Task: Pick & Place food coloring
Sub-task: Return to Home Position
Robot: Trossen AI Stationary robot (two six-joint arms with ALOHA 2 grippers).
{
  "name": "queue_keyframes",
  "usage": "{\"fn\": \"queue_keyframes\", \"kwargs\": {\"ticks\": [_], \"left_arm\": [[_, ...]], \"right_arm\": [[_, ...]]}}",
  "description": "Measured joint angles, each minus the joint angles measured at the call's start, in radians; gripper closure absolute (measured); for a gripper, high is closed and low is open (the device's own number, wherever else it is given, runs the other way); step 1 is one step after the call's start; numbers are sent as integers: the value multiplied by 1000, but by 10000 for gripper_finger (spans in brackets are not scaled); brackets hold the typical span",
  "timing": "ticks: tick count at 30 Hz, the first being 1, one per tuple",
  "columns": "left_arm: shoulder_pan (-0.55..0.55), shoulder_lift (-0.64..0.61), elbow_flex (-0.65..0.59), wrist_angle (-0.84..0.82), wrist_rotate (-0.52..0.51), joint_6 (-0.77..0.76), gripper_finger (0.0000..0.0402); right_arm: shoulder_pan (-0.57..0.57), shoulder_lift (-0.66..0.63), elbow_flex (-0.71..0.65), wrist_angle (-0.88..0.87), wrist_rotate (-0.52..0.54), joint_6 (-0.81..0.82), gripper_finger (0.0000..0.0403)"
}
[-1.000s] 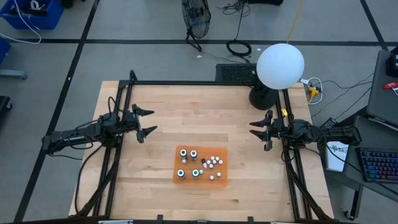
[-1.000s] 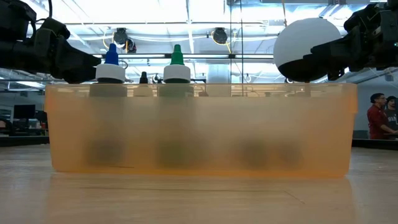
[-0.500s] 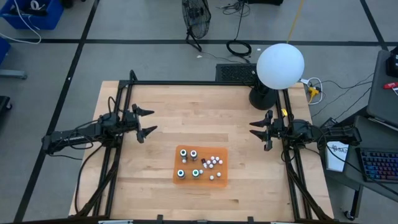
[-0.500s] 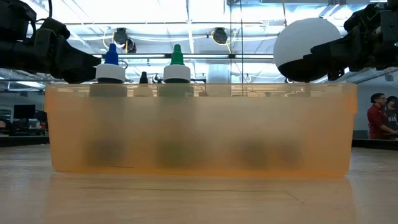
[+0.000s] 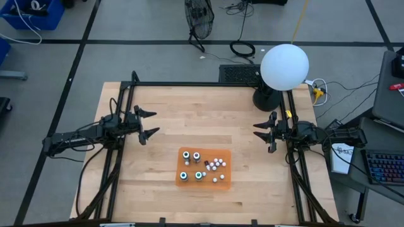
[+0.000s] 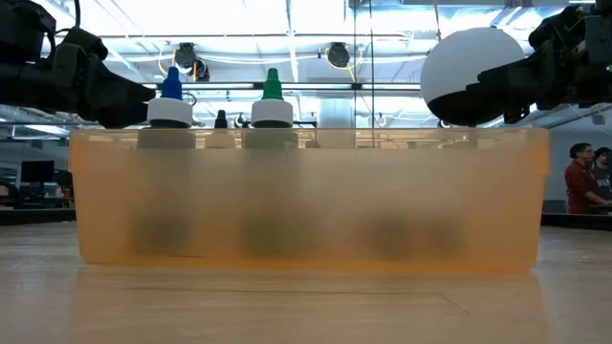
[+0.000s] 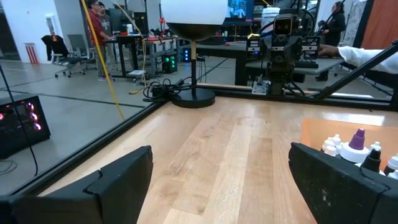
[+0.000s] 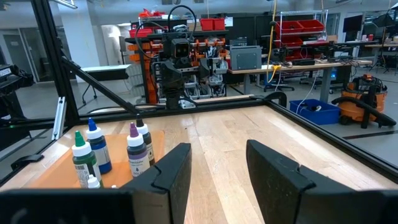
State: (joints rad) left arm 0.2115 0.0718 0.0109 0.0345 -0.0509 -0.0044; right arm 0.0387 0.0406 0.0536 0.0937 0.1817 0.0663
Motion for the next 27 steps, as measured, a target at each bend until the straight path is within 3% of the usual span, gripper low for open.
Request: {"fn": "queue_keyframes", "kwargs": {"ticks": [27], "left_arm": [[0, 0, 0, 0, 0, 0, 23]], "right_arm": [[0, 0, 0, 0, 0, 0, 261]]}}
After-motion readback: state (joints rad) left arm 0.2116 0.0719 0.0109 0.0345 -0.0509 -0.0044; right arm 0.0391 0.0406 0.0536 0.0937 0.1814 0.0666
